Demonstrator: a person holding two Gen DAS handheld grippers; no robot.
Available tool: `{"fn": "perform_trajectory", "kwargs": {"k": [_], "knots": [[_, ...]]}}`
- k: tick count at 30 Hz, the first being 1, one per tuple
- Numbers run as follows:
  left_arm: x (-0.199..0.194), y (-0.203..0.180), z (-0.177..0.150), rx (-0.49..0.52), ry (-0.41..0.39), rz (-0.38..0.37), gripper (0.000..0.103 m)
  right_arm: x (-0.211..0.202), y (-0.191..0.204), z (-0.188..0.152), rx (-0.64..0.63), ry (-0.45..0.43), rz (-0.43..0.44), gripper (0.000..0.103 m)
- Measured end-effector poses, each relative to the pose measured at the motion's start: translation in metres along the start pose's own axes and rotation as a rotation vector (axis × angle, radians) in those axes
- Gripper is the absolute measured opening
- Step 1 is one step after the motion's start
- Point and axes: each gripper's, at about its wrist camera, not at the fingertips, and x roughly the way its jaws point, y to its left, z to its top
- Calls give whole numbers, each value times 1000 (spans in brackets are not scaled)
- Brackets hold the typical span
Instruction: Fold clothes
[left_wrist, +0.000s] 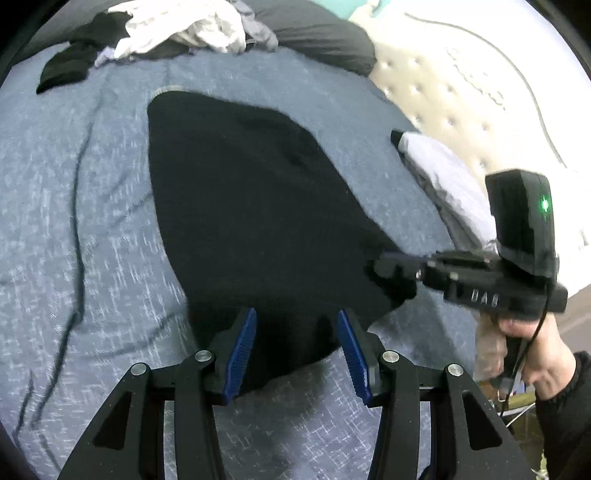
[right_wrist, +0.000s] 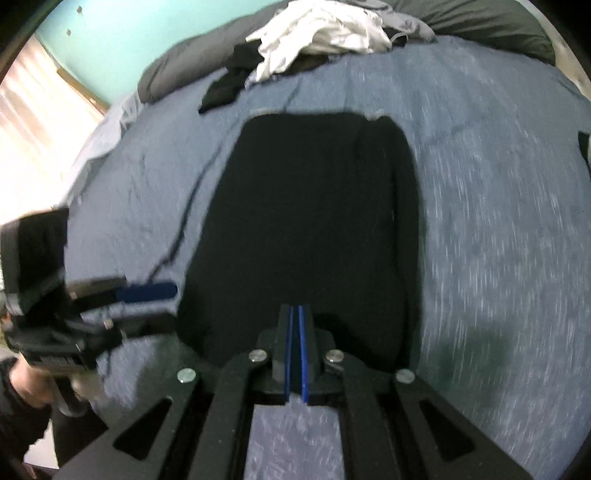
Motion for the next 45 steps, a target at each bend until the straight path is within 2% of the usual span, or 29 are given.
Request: {"fn": "perform_trajectory", "kwargs": {"k": [5,11,15,18,24,26,30,31,33,34,35,36,38,45], "knots": [[13,-2,-16,38,23,36,49,15,-22,-17,60,30,-44,1],[1,-4,-17,59,36,61,50,-1,-53,-22,154,-1,-20,0],[-3,-1,-17,41,24,62,50,-10,-30,-17,91,-27,-20,0],[3,0,-22,48,46,79,50,-2,-26,-19,51,-2,-55,0],[6,9,-30,34,77,79,49,0,-52,-31,146,-13,-14,0],[2,14,-30,9,75,82,50,-4,-53,-32,148,-20,-12,0],[-10,24,-30,-35,42,55,51,-26,-62,-24,211,-81,51,0],[-12,26,-29,-43,36,49,52,-29,-64,-23,220,-88,58,2],[-13,29,-27,-63,26,36,65,-33,-68,-21,241,-88,76,5],[-14,30,-26,-71,23,30,65,-33,-70,-19,254,-80,89,6],[-13,29,-24,-72,25,27,66,-33,-73,-16,266,-75,96,16],[-12,29,-23,-75,26,22,66,-31,-73,-15,274,-68,92,39],[-7,32,-21,-105,33,2,67,-27,-73,-15,291,-45,79,61],[10,48,-22,-182,37,-47,70,0,-75,-19,314,31,102,61]]}}
